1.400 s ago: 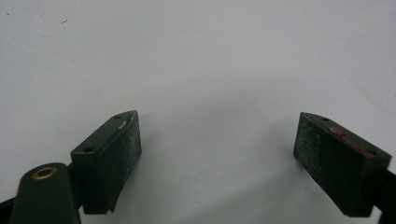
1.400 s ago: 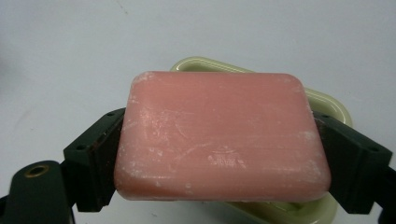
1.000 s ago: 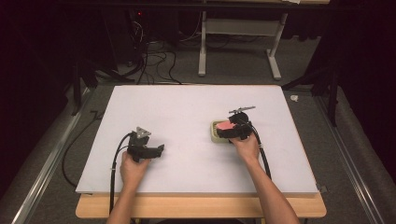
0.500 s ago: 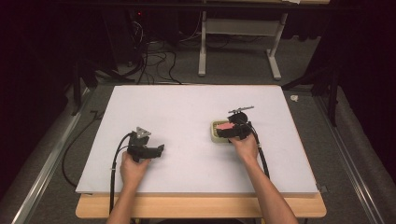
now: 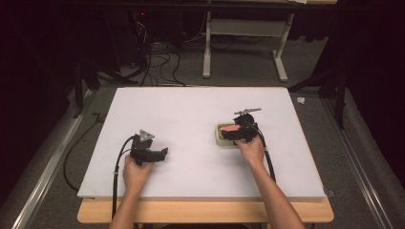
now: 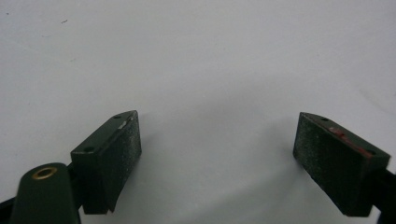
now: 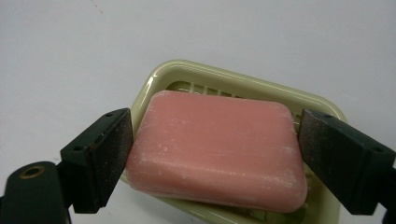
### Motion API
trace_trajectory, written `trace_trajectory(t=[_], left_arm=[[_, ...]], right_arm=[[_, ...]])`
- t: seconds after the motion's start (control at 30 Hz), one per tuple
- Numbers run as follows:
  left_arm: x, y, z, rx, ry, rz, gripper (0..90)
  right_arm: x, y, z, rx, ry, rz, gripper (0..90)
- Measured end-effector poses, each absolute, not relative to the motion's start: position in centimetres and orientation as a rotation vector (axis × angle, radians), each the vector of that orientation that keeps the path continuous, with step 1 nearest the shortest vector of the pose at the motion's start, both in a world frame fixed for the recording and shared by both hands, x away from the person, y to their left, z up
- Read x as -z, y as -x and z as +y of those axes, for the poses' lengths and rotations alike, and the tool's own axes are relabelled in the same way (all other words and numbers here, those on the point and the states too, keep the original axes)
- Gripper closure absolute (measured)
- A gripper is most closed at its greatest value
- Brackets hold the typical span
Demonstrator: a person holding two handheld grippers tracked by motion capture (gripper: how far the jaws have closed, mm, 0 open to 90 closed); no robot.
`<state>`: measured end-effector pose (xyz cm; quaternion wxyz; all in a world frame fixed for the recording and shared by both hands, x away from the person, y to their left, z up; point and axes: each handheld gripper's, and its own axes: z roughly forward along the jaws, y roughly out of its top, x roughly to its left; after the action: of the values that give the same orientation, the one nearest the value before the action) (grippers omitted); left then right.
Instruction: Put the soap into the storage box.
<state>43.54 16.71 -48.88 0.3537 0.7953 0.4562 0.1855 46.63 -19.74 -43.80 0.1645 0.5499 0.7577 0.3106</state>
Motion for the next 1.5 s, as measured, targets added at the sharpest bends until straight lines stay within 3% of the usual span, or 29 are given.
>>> trace_trajectory(t=[1.5], left_arm=[[48.9, -43.5, 16.7, -0.483, -2.056, 1.181, 15.8]], right_arm=[[39.9, -43.2, -23.2, -1.042, -1.431, 2.016, 15.2]])
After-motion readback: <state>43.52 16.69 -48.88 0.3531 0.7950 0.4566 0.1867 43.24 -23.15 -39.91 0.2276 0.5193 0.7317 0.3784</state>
